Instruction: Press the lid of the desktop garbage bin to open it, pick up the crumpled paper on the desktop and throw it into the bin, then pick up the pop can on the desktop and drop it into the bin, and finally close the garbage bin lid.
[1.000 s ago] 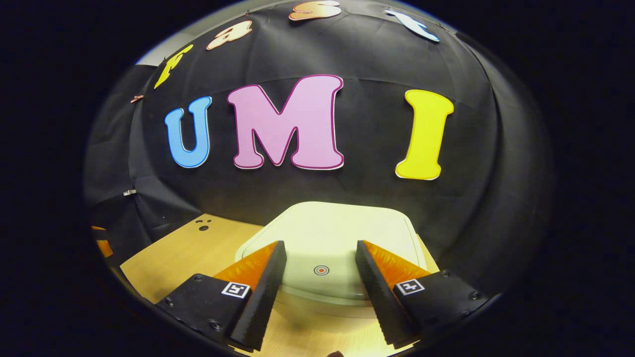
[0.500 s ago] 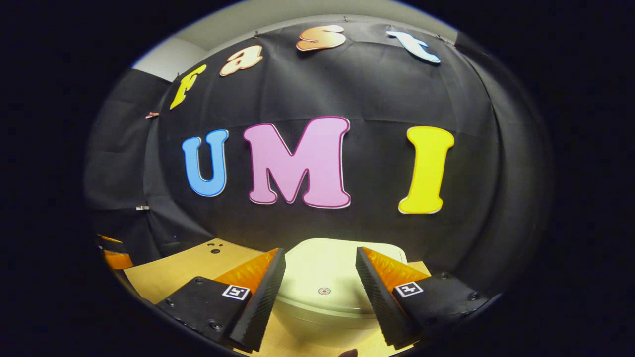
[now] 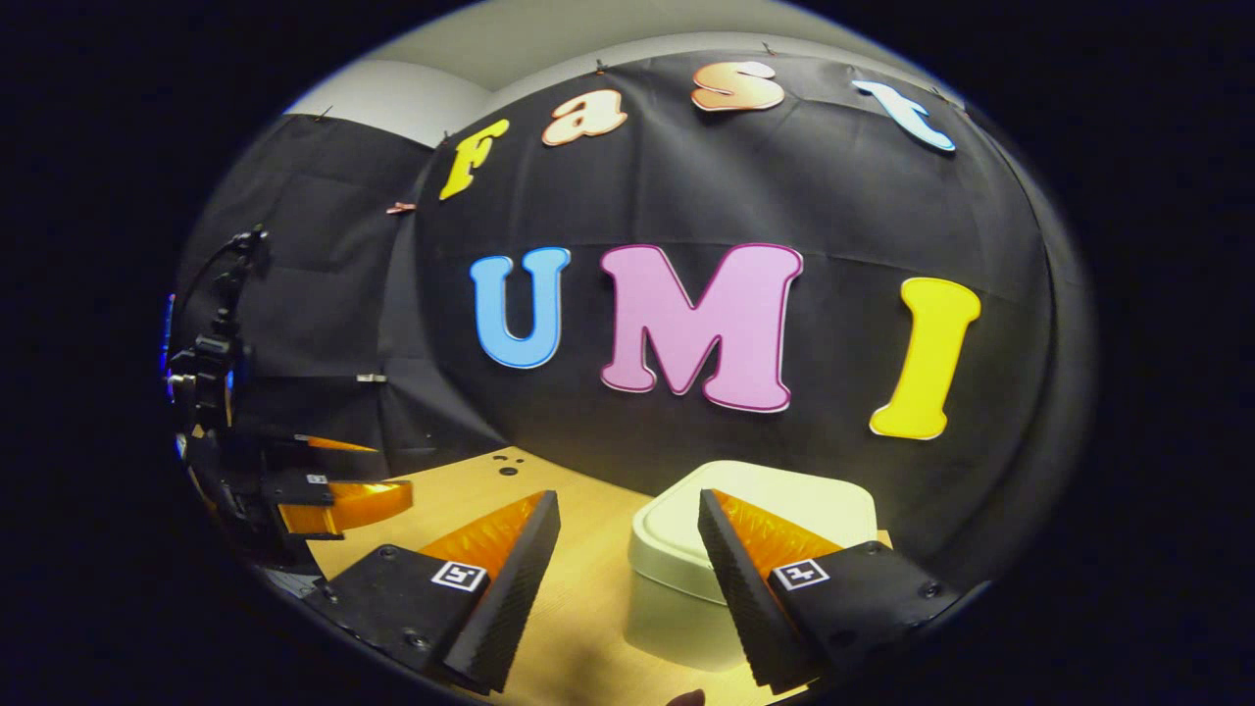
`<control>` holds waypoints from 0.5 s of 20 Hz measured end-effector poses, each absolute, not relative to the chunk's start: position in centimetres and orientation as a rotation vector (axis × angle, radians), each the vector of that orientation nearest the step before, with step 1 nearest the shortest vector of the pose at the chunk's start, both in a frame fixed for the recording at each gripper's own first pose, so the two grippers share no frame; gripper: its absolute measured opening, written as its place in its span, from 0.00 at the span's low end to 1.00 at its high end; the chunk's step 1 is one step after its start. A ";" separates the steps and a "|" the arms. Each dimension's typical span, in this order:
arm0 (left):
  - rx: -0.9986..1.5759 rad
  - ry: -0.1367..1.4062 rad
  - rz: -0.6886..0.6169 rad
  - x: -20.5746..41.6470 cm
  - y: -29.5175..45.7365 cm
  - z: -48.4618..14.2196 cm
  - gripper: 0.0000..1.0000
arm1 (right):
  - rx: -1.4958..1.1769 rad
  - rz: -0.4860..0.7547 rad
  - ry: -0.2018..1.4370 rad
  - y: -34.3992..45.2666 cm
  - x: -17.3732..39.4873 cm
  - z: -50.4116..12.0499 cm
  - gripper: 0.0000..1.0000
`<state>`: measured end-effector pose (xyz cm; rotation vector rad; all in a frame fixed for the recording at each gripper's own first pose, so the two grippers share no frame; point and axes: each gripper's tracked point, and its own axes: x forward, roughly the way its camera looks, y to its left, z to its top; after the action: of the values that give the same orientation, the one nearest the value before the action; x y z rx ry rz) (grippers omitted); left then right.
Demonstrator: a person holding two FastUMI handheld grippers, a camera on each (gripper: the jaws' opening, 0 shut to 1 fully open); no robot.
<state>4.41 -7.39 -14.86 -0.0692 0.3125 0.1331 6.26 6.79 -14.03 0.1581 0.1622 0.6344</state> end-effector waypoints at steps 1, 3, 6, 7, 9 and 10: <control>-0.070 0.315 0.137 4.4 -7.7 -15.0 0.94 | 0.157 0.661 0.159 7.2 5.6 -14.2 0.92; -0.080 0.326 0.141 4.5 -8.2 -15.6 0.94 | 0.170 0.686 0.160 7.4 4.8 -14.6 0.92; -0.090 0.327 0.137 4.6 -8.8 -16.1 0.94 | 0.215 0.666 0.180 6.8 4.2 -15.3 0.92; -0.090 0.328 0.128 4.8 -9.1 -16.2 0.94 | 0.219 0.656 0.187 6.6 4.0 -15.8 0.92; -0.091 0.343 0.108 5.2 -9.5 -16.8 0.94 | 0.208 0.639 0.201 5.7 3.6 -16.6 0.93; -0.090 0.344 0.093 5.2 -9.7 -17.1 0.94 | 0.199 0.630 0.206 5.3 3.4 -16.8 0.93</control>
<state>5.20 -9.69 -17.14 -0.0901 0.3443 0.0934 3.41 5.35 -16.82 0.1990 0.2061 0.6296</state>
